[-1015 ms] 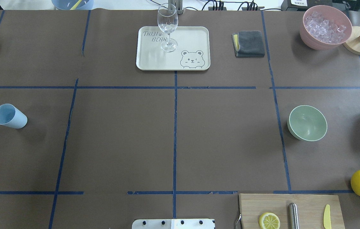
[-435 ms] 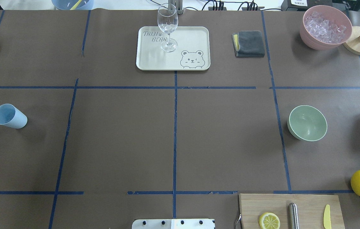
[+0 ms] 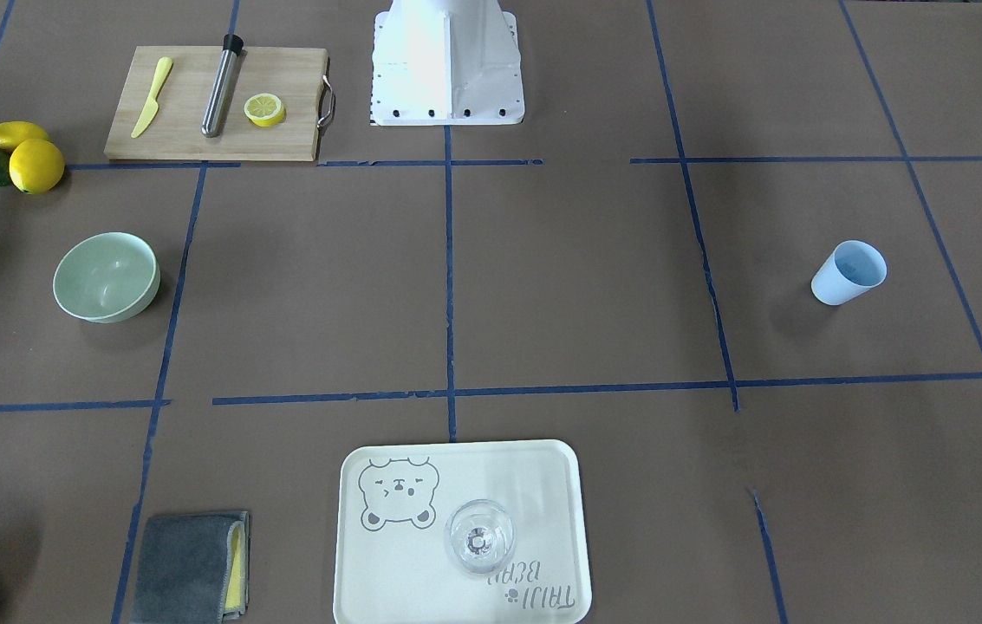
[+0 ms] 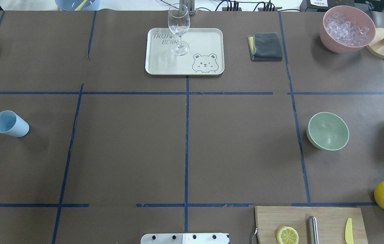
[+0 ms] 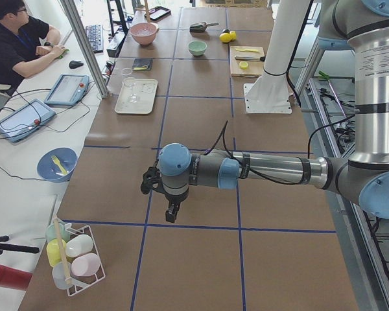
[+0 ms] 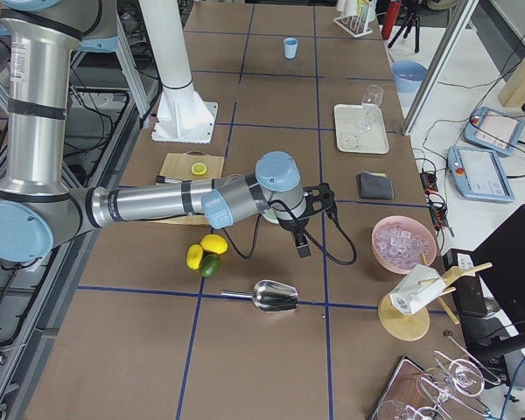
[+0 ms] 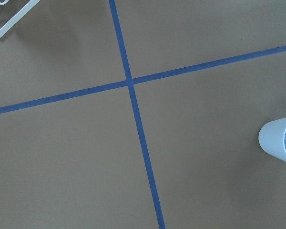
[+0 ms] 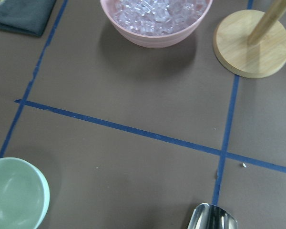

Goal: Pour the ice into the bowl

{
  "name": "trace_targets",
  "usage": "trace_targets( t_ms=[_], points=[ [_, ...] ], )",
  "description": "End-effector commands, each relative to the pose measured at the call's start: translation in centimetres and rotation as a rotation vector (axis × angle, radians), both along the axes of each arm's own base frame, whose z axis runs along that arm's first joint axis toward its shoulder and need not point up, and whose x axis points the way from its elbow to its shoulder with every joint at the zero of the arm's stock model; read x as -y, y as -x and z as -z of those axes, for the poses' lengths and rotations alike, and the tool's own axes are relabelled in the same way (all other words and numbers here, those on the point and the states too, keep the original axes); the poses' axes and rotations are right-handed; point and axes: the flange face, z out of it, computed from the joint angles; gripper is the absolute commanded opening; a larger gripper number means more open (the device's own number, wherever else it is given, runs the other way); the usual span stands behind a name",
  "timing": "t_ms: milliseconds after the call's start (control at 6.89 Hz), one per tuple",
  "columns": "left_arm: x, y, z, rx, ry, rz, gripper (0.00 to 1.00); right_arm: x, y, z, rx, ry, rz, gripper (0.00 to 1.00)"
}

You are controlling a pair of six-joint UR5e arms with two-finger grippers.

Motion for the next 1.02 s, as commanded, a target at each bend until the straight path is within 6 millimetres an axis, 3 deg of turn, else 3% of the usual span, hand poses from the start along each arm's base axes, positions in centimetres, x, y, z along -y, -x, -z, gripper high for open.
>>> trace_targets(
  t_ms=[0,145,435,870],
  points=[
    [-0.1,-0.1,0.0,-0.003,0.001,-0.002,1.0,-0.7,2.8,1.8,0.134,-0.082,0.1,1.0],
    [-0.1,0.0,-0.1,-0.003,0.001,0.0,1.0,-0.9,6.8,2.8,0.181,-0.109,0.211,1.0],
    [-0.1,0.0,-0.1,-0.003,0.001,0.0,1.0,-1.4,11.9,3.1,0.167,-0.041,0.218,0.99],
    [-0.2,0.0,-0.1,-0.005,0.002,0.0,1.0,-2.7,21.3,-0.1,0.041,-0.012,0.147,0.98]
  ],
)
